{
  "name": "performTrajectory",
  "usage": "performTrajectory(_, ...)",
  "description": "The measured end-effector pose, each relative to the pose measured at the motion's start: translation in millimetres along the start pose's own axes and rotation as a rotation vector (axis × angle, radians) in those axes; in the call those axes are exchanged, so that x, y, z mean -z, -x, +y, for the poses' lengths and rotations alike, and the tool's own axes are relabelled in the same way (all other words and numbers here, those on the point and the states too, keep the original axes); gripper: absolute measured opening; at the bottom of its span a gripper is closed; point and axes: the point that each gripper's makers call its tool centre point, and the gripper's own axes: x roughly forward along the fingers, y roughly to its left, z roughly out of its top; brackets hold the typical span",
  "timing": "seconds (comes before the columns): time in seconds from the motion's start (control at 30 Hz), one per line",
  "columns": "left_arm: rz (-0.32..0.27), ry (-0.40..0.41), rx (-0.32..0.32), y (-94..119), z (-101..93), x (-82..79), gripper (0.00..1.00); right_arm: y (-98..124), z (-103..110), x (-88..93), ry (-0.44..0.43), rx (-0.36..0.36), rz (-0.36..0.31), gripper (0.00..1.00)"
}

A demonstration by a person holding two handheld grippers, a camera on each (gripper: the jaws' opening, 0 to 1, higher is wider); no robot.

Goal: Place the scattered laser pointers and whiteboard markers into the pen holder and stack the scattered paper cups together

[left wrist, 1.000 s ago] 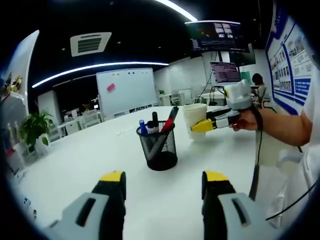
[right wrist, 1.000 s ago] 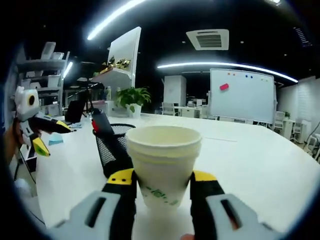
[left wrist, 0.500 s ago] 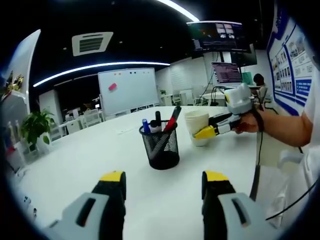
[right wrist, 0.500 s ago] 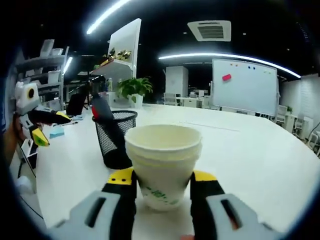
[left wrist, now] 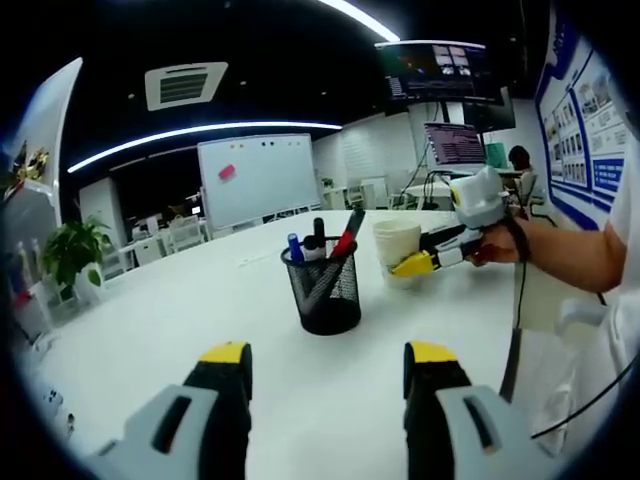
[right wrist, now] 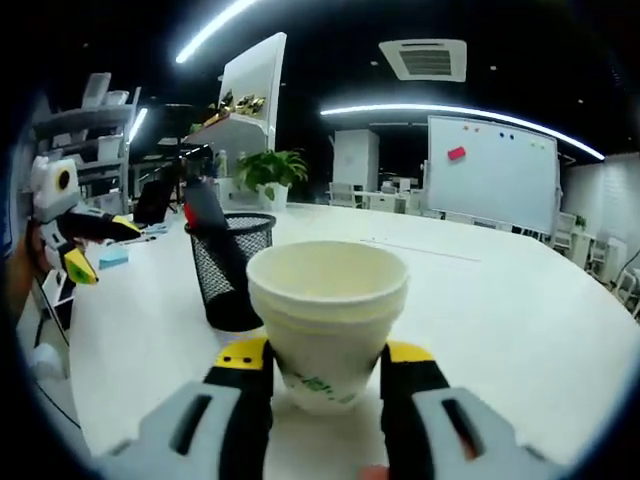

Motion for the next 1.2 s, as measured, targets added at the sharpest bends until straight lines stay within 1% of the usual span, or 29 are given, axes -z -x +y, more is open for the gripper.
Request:
performTrajectory(0.03,0.001,0.0,-0.001,0.1,0.1,0.2,0.62,-0.6,0.9,2.1,0.023,-0.001,0.011,0.44)
performTrajectory(0.13,0.002,0.0,-0.002,0.2,0.1,0.4,0.62,-0.1,2.9,2.7,0.025,-0.012,0.017,0.54)
performTrajectory(0.2,0.002,0.0,-0.001,0.3,-0.2,0.1,0.62,0.1,3.2,2.6,0.021,-0.015,0.016,0.55)
performTrajectory(0.3,0.003,-0.002,-0.001,0.5,0.1,-0.1,0.62,1.3,3.8,2.8,0.019,-0.017,0.025,0.59)
performTrajectory(0.4,0.002,-0.001,-0.002,0.5,0.4,-0.5,0.62,2.5,3.3,2.1,0.019,-0.021,0.02,0.61)
performTrajectory(0.43,0.003,-0.001,-0.002,0.5,0.4,-0.4,0.62,2.8,4.1,3.5,0.017,-0.028,0.025,0.62)
performTrajectory(0.47,0.006,0.003,-0.004,0.4,0.5,-0.1,0.62,3.8,5.3,7.4,0.006,-0.035,0.05,0.62)
performTrajectory(0.5,0.011,0.009,-0.006,0.1,1.0,0.5,0.62,3.5,5.3,8.9,0.003,-0.036,0.059,0.62)
performTrajectory(0.6,0.018,0.015,-0.01,-0.4,1.9,1.6,0.62,6.5,6.7,8.8,0.011,-0.047,0.074,0.62)
performTrajectory(0.7,0.019,0.007,-0.007,-0.5,1.0,0.9,0.63,9.7,5.0,6.2,0.028,-0.058,0.075,0.66)
performTrajectory(0.9,0.019,0.002,-0.005,0.5,0.3,-1.4,0.63,20.3,-4.6,4.7,0.038,-0.058,0.074,0.66)
performTrajectory(1.03,0.026,-0.002,-0.004,1.0,-0.1,-1.0,0.63,27.9,-9.6,9.7,0.029,-0.058,0.105,0.66)
performTrajectory(1.2,0.03,-0.007,0.002,1.5,-1.4,-0.9,0.63,41.0,-9.3,8.5,0.023,-0.076,0.113,0.66)
